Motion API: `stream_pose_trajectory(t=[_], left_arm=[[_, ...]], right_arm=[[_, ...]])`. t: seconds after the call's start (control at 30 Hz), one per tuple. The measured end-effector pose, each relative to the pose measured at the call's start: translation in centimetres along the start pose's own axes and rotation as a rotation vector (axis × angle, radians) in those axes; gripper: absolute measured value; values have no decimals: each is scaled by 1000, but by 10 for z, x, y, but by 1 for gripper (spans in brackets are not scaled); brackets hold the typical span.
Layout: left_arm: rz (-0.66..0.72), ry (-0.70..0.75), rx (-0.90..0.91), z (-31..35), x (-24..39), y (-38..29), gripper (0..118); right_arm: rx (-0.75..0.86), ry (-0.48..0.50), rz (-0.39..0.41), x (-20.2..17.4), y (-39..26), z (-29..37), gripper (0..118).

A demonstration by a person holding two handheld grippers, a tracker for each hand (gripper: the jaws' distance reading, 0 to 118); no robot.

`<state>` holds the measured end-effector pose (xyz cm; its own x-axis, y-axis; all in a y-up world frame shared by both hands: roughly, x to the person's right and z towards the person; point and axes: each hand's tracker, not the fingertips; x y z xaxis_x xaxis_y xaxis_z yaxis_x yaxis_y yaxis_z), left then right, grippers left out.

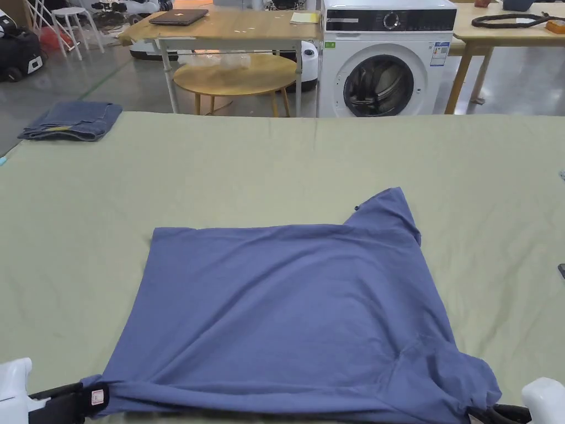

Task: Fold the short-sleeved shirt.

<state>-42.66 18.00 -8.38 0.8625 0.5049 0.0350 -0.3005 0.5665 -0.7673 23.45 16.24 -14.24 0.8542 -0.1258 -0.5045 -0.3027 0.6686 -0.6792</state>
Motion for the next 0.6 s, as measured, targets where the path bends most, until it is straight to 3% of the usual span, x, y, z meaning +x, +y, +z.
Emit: stream_pose_trajectory(t=[0.23, 0.27, 0.33, 0.37, 0.4, 0.43, 0.47, 0.53, 0.6], left_arm=[[6, 8, -58, -5, -12, -16, 0], [10, 12, -72, -9, -13, -15, 0], [76, 22, -115, -19, -20, -13, 0], [108, 12, -108, -21, -24, -11, 15], [143, 27, -108, -20, -24, -9, 52], [162, 47, -86, -17, -20, -7, 103], [156, 37, -70, -11, -13, -3, 117], [106, -2, 36, 10, 8, 6, 117], [21, 45, 99, 23, 29, 13, 117]], right_arm=[[-53, 8, -37, 0, -14, 0, 0], [-70, 16, -61, 21, -28, -9, 0], [-82, -15, -112, 26, -28, -18, 3], [-94, -39, -165, 30, -27, -21, 17], [-88, -54, -205, 23, -20, -11, 48], [-66, -67, -264, 25, -17, -5, 94], [-35, -32, -323, 28, -12, 3, 113], [118, -40, -430, 23, 3, 31, 115], [165, -115, -497, 20, 16, 43, 115]])
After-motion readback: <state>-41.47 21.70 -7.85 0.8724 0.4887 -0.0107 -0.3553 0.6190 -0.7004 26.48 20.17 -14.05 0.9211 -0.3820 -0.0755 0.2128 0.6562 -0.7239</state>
